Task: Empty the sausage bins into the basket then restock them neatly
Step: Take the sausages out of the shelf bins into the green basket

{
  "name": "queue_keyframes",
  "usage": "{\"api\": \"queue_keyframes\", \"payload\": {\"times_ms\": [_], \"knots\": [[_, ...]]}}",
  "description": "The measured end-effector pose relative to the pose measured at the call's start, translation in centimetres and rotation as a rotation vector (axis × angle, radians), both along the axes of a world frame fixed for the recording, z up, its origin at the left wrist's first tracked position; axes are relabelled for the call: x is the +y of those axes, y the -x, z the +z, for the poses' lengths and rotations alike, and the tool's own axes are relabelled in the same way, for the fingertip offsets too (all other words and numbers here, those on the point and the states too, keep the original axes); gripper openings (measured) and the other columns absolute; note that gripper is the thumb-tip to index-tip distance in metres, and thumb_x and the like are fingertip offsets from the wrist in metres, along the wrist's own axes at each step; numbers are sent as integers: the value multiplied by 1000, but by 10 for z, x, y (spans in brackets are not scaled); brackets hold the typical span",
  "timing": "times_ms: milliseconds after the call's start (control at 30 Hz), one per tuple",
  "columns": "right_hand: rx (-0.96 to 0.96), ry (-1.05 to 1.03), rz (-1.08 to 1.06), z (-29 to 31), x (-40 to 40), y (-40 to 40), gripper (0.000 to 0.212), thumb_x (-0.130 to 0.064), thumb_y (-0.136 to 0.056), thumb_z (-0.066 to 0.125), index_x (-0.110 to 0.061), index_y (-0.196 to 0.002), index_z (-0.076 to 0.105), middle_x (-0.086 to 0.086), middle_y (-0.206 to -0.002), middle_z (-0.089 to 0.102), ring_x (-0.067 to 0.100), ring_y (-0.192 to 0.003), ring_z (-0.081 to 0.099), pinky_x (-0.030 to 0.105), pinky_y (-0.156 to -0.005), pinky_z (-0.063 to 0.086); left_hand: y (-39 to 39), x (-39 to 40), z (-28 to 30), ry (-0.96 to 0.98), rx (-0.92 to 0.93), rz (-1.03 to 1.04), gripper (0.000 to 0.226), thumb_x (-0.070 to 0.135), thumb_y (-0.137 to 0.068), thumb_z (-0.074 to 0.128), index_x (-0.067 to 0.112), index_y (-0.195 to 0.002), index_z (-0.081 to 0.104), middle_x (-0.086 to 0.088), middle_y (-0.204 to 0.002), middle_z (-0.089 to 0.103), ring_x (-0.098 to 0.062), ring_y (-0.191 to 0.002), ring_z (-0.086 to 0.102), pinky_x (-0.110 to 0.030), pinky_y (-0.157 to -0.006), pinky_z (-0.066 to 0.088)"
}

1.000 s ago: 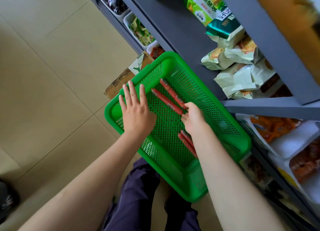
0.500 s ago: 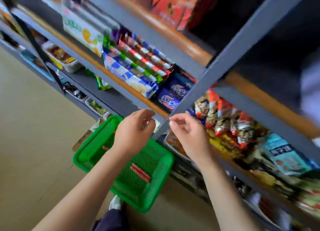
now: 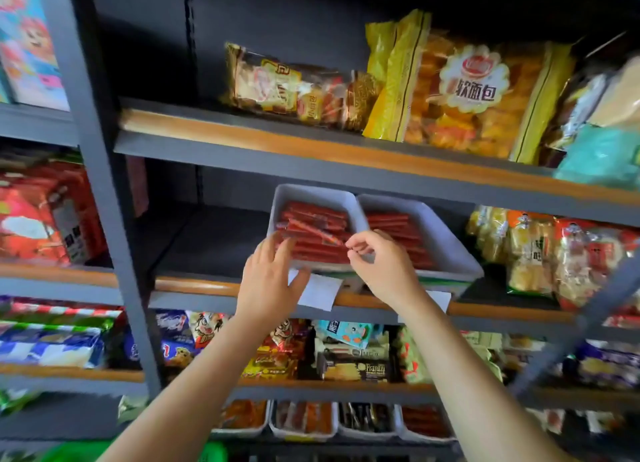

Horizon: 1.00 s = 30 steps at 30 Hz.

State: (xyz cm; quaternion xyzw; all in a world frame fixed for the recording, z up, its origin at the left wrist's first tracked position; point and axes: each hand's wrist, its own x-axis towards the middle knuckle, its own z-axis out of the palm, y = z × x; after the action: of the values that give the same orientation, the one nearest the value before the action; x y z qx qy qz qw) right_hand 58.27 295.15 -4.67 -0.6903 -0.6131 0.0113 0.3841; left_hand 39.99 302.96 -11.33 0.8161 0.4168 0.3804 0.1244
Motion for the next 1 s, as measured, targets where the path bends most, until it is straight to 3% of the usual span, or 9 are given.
{"api": "queue_keyframes", "payload": {"times_ms": [67, 133, 267, 367, 533, 667, 900, 1000], "knots": [[17, 31, 16, -1, 7, -15, 11, -16, -89, 66, -21, -98, 68, -8, -97, 66, 4, -90, 59, 17, -78, 42, -6, 6, -2, 93, -10, 66, 59, 45, -96, 51, 11, -143, 43, -16, -149, 42, -34, -135, 40, -49, -105, 39], [30, 103, 37, -1, 23, -21, 15, -23, -88, 69, -22, -102, 67, -9, -103, 68, 6, -95, 60, 20, -80, 43, -6, 11, -6, 173, -45, 75, 60, 47, -99, 48, 13, -148, 37, -11, -157, 33, -32, -135, 42, -46, -106, 37], [3, 318, 84, -5, 78, -25, 45, -40, -84, 73, -25, -123, 58, -5, -126, 61, 14, -114, 57, 28, -93, 44, 0, 21, -9, 114, 15, 119, 54, 56, -97, 43, 29, -144, 45, 1, -159, 32, -22, -139, 42, -46, -109, 34], [-34, 502, 89, -8, 119, -22, 64, -45, -87, 68, -20, -141, 43, 2, -141, 50, 22, -123, 52, 31, -98, 41, 2, 25, -14, 97, 41, 145, 61, 67, -93, 37, 32, -142, 47, 5, -159, 33, -18, -136, 46, -46, -103, 37], [-246, 584, 55, -19, 154, -21, 35, -23, -96, 57, -22, -130, 50, 8, -135, 54, 28, -113, 56, 37, -94, 46, -1, 24, -20, 78, 16, 144, 72, 72, -90, 22, 32, -146, 41, 5, -159, 32, -18, -138, 44, -46, -101, 41], [-330, 636, 133, -19, 152, -24, 35, -24, -99, 52, -24, -134, 51, 7, -142, 42, 29, -122, 49, 40, -104, 41, -2, 26, -23, 83, 8, 156, 69, 71, -92, 25, 32, -147, 41, 6, -159, 32, -18, -137, 45, -47, -101, 42], [-341, 721, 242, -10, 144, -31, 41, -54, -87, 63, -21, -112, 66, 0, -114, 64, 22, -103, 58, 37, -94, 47, -4, 22, -22, 95, -4, 152, 65, 68, -95, 29, 31, -149, 37, 5, -160, 29, -20, -133, 49, -49, -102, 42], [-296, 776, 253, -4, 146, -30, 40, -58, -85, 64, -19, -93, 67, -3, -89, 65, 17, -80, 60, 32, -74, 49, -4, 21, -20, 102, -3, 160, 68, 67, -93, 28, 31, -149, 36, 6, -161, 28, -20, -130, 52, -48, -101, 41]]}}
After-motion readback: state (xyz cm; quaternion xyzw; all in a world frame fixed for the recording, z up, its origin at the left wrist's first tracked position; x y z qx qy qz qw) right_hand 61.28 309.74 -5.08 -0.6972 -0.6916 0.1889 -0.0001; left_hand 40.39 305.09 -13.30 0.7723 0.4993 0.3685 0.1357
